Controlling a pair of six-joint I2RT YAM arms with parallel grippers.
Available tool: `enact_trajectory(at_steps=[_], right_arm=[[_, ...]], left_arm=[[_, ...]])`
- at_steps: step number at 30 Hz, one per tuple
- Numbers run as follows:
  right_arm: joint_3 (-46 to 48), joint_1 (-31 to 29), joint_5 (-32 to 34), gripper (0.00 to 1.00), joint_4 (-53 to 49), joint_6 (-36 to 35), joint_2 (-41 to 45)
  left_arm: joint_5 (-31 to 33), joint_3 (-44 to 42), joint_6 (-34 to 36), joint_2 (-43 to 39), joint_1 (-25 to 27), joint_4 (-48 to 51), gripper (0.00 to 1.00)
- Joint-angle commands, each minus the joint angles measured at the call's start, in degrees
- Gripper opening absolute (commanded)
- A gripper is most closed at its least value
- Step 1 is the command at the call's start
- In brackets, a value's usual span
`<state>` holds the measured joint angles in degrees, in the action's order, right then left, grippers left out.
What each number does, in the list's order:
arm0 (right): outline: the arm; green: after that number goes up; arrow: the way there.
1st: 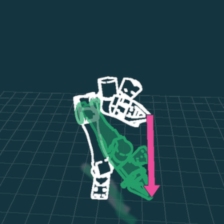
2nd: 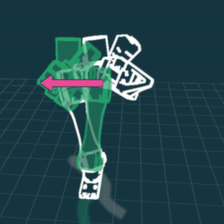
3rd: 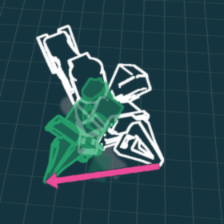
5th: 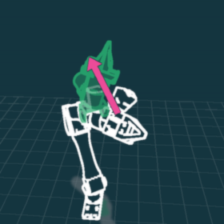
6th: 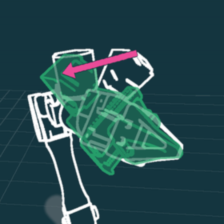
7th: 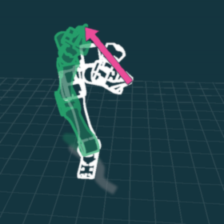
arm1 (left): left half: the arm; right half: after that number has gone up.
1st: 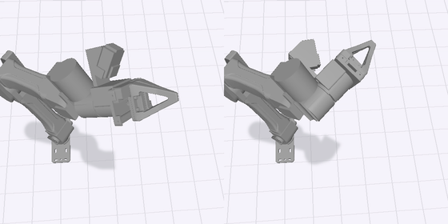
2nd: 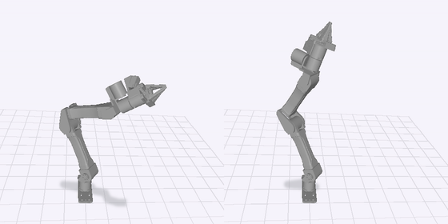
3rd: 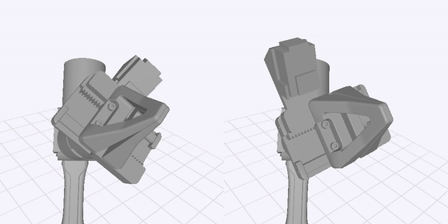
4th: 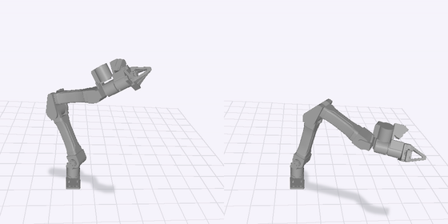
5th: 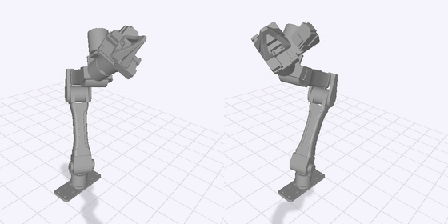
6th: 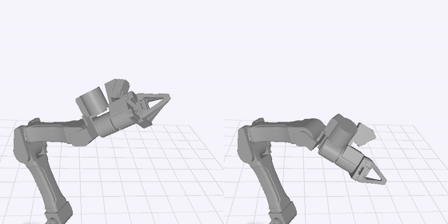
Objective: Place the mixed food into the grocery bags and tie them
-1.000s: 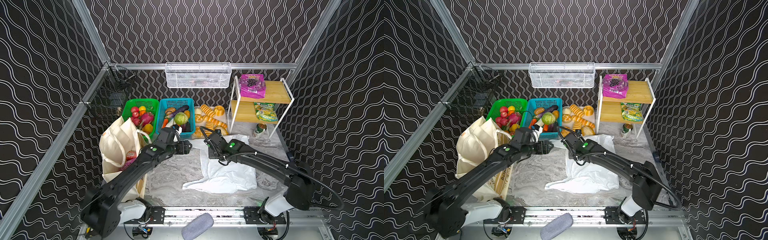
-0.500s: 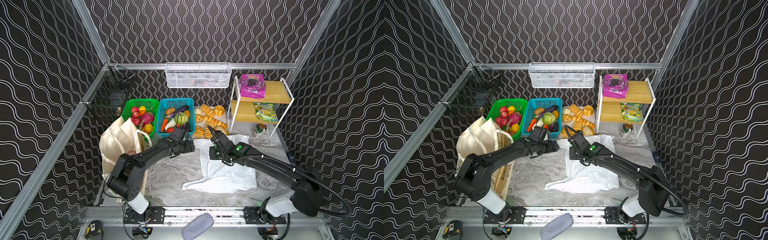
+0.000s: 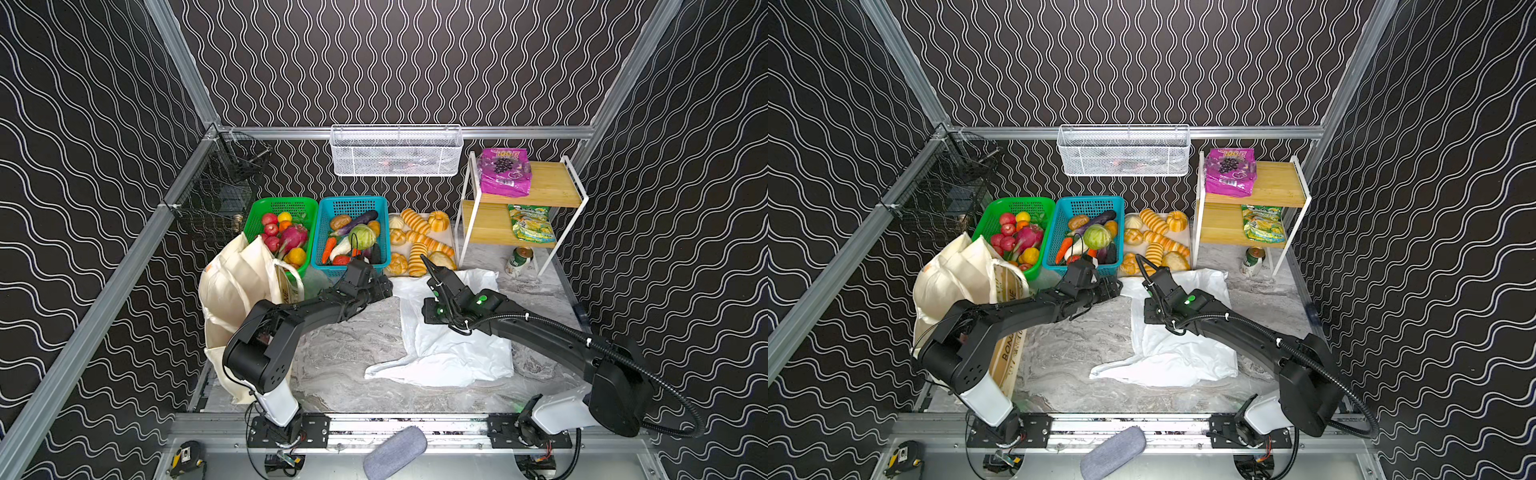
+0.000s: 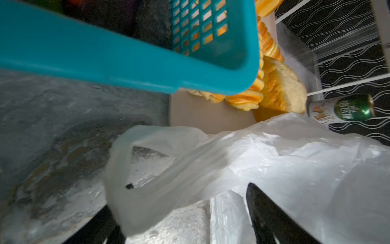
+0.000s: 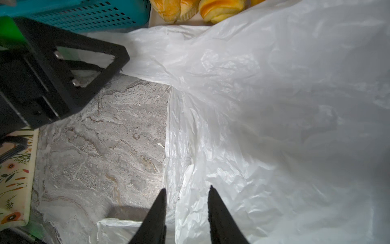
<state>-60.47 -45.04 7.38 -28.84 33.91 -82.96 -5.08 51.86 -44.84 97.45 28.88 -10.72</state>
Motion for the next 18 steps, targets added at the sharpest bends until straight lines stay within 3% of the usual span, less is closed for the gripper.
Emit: enact_trajectory(at_steps=[1, 4, 7, 13, 18], right_arm=[[-0.27, 0.04, -0.93, 0.35, 1.53, 0.33, -0.51], [-0.42, 0.04, -1.23, 0.36, 1.64, 0.01, -1.18], [-0.18, 0.04, -1.40, 0.37, 2.00, -0.29, -1.29], [-0.45, -0.21, -1.56, 0.47, 0.84, -2.40, -2.42], [-3.25, -2.67, 2.53, 0.58, -3.85, -3.74, -5.06]], left_arm=[[-1.33, 0.07, -1.84, 0.69, -0.06, -4.59, 0.80], [-1.45, 0.35, -2.56, 1.59, -0.03, -4.55, 0.71], [-1.95, -0.39, -3.12, 1.48, -0.01, -6.52, 0.54], [-2.74, -0.01, -3.21, -0.94, -0.06, -7.00, 0.05], [-3.44, 0.97, -4.75, -4.96, -0.05, -5.74, 0.00]])
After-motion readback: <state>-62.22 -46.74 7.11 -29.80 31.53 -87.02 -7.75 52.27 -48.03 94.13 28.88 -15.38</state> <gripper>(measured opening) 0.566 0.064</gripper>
